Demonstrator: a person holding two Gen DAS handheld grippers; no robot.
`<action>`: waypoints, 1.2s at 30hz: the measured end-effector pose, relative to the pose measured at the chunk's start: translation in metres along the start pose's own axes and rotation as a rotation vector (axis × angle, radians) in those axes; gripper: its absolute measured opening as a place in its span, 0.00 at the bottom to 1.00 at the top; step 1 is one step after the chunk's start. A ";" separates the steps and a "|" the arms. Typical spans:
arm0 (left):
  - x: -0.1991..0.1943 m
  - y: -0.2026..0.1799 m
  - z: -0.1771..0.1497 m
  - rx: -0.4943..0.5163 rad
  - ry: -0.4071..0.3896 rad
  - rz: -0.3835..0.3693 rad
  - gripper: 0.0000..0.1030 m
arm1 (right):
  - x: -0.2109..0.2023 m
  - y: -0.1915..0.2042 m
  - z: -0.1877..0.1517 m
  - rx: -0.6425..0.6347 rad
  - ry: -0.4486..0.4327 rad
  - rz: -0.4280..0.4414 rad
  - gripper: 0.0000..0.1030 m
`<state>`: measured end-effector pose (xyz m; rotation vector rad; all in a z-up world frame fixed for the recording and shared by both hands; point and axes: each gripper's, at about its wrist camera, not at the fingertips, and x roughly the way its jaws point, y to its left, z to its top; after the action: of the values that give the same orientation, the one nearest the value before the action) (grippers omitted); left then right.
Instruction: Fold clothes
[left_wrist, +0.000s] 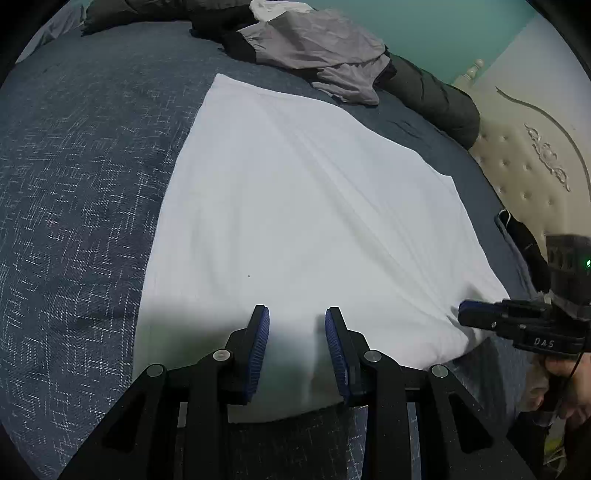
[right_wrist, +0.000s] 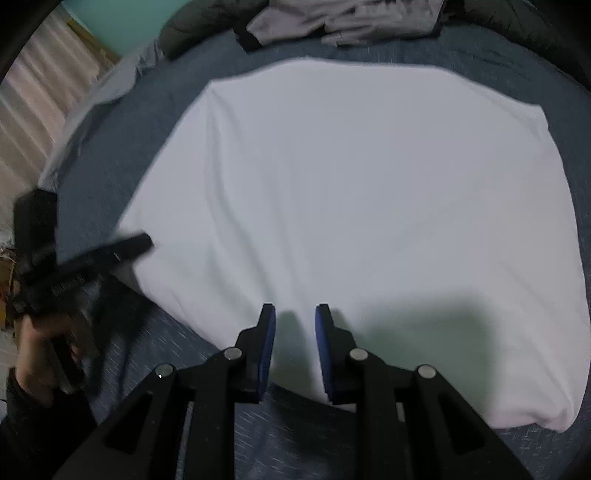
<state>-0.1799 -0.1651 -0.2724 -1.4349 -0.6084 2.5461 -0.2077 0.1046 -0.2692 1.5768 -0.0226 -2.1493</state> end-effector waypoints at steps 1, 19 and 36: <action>0.000 0.000 -0.001 0.002 0.002 -0.003 0.34 | 0.003 0.005 0.000 -0.014 0.005 -0.008 0.21; 0.001 -0.004 -0.008 0.020 0.017 -0.015 0.35 | 0.029 0.036 -0.002 -0.041 0.079 -0.114 0.19; -0.013 0.011 -0.003 -0.034 -0.020 -0.034 0.35 | 0.033 0.016 0.097 -0.058 -0.131 -0.135 0.22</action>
<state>-0.1701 -0.1787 -0.2681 -1.3990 -0.6765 2.5385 -0.2974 0.0530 -0.2610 1.4401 0.1061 -2.3319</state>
